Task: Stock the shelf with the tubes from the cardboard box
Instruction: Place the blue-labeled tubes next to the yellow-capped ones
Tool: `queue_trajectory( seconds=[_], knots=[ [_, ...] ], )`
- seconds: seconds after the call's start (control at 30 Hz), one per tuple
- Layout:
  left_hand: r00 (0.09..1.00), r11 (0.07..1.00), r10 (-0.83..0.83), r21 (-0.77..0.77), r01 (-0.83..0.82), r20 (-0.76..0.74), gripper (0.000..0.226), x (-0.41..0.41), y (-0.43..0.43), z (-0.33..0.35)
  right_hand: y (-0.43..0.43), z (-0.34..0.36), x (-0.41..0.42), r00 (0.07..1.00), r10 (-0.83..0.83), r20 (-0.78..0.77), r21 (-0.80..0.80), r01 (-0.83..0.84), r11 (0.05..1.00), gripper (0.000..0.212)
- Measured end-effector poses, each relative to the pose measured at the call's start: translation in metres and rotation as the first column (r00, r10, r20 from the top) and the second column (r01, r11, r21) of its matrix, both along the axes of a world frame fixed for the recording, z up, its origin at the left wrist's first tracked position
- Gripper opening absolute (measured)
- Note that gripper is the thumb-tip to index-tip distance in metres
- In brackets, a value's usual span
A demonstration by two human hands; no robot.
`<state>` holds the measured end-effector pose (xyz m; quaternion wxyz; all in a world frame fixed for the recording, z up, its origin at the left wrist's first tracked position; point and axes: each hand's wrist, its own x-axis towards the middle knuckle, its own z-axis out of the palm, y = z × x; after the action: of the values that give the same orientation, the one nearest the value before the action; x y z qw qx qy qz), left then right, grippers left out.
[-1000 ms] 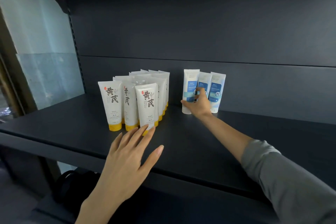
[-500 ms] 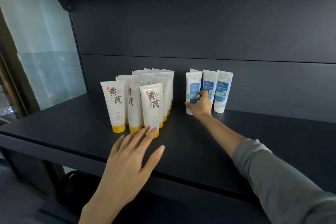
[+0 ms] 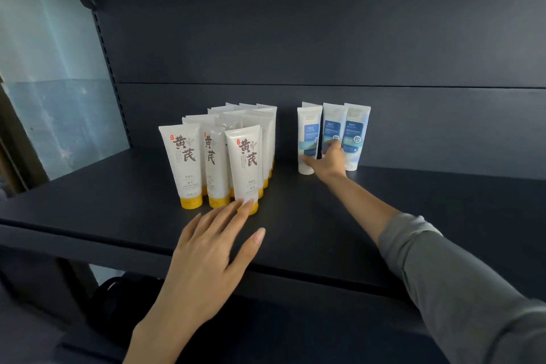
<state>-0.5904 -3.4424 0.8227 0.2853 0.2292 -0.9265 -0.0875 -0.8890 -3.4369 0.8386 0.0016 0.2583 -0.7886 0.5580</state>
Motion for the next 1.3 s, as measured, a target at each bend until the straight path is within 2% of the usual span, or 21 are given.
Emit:
queue_trajectory(
  seconds=[0.17, 0.33, 0.47, 0.73, 0.97, 1.1, 1.23, 1.3],
  knots=[
    [0.996, 0.996, -0.085, -0.002, 0.085, 0.002, 0.074, -0.005, 0.005, -0.001, 0.055, 0.005, 0.005, 0.987, 0.008, -0.162, 0.256, 0.034, 0.966, 0.056],
    [0.986, 0.986, -0.163, -0.012, 0.163, 0.027, 0.075, -0.02, 0.017, -0.004, 0.139, 0.016, 0.031, 0.922, 0.092, -0.376, 0.555, 0.144, 0.819, 0.062],
    [0.984, 0.984, -0.172, -0.039, 0.173, 0.039, 0.078, -0.029, 0.031, -0.005, 0.214, 0.01, 0.064, 0.838, 0.092, -0.538, 0.598, 0.302, 0.742, 0.071],
    [0.973, 0.964, -0.222, -0.133, 0.229, 0.065, 0.072, -0.039, 0.083, -0.002, 0.338, -0.014, 0.108, 0.835, -0.104, -0.541, 0.609, 0.473, 0.637, 0.079],
    [0.913, 0.891, -0.399, -0.2, 0.409, 0.089, 0.065, -0.06, 0.177, -0.017, 0.449, -0.057, 0.141, 0.806, -0.296, -0.512, 0.59, 0.581, 0.561, 0.084],
    [0.829, 0.802, -0.552, -0.21, 0.558, 0.096, 0.061, -0.073, 0.235, -0.041, 0.513, -0.092, 0.16, 0.78, -0.422, -0.462, 0.587, 0.626, 0.514, 0.082],
    [0.658, 0.642, -0.746, -0.151, 0.751, 0.102, 0.057, -0.09, 0.29, -0.077, 0.567, -0.132, 0.177, 0.73, -0.563, -0.388, 0.574, 0.669, 0.472, 0.078],
    [0.592, 0.584, -0.79, -0.096, 0.806, 0.16, 0.057, -0.103, 0.314, -0.097, 0.591, -0.154, 0.185, 0.694, -0.634, -0.34, 0.584, 0.684, 0.436, 0.077]
  ],
)
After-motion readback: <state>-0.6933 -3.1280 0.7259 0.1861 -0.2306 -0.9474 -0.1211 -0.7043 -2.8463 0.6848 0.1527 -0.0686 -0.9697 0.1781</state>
